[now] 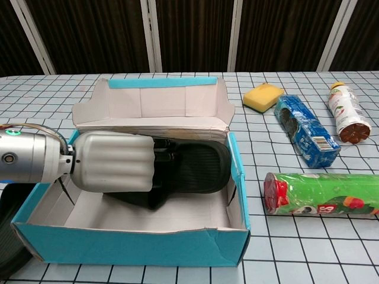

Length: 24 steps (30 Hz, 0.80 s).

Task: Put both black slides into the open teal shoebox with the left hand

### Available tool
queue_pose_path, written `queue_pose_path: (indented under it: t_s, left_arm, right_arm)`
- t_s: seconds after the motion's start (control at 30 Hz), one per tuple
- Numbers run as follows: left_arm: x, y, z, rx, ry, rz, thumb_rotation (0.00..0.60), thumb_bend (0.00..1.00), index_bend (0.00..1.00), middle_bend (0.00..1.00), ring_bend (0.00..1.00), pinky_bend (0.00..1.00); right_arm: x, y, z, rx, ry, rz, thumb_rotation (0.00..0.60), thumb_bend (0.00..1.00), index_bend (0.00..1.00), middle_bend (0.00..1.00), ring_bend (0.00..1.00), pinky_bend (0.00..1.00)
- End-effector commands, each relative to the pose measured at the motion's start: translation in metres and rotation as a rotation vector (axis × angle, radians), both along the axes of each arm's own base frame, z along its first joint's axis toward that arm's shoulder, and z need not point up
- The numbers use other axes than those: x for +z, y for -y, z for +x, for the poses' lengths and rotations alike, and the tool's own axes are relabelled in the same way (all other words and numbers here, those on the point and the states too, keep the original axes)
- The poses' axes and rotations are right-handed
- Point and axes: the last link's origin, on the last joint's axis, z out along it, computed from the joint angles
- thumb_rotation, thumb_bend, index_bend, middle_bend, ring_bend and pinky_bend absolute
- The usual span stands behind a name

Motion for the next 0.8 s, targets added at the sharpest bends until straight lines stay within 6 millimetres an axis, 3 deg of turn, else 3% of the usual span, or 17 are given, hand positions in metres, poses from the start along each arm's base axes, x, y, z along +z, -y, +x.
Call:
queue_pose_path:
  t_s: [0.03,0.17,0.37,0.53,0.8]
  left_arm:
    - [0.006,0.001,0.005,-0.002,0.03,0.015,0.6,0.59,0.4,0.42,0.1,0.19]
    - [0.016,0.0,0.01,-0.027,0.06,0.046,0.6,0.56,0.33,0.3,0.1,0.19]
    - [0.028,-0.008,0.018,-0.041,0.124,0.103,0.6,0.46,0.09,0.02,0.02,0.19]
    - [0.03,-0.011,0.022,-0.058,0.143,0.113,0.6,0.39,0.01,0.0,0.0,0.18]
    - [0.036,-0.01,0.038,-0.073,0.227,0.113,0.6,0.36,0.0,0.0,0.0,0.19]
  right_arm:
    - [0.0,0.0,0.0,0.002,-0.001,0.001,0.6,0.39,0.17,0.05,0.13,0.07]
    - [-0.001,0.0,0.001,0.003,-0.001,0.004,0.6,0.39,0.17,0.05,0.13,0.07]
    - [-0.001,0.0,0.001,0.003,-0.001,0.004,0.6,0.39,0.17,0.05,0.13,0.07]
    - [-0.001,0.0,0.001,-0.001,-0.001,0.005,0.6,0.39,0.17,0.05,0.13,0.07]
    - [-0.001,0.001,0.0,-0.005,0.001,0.009,0.6,0.39,0.17,0.05,0.13,0.07]
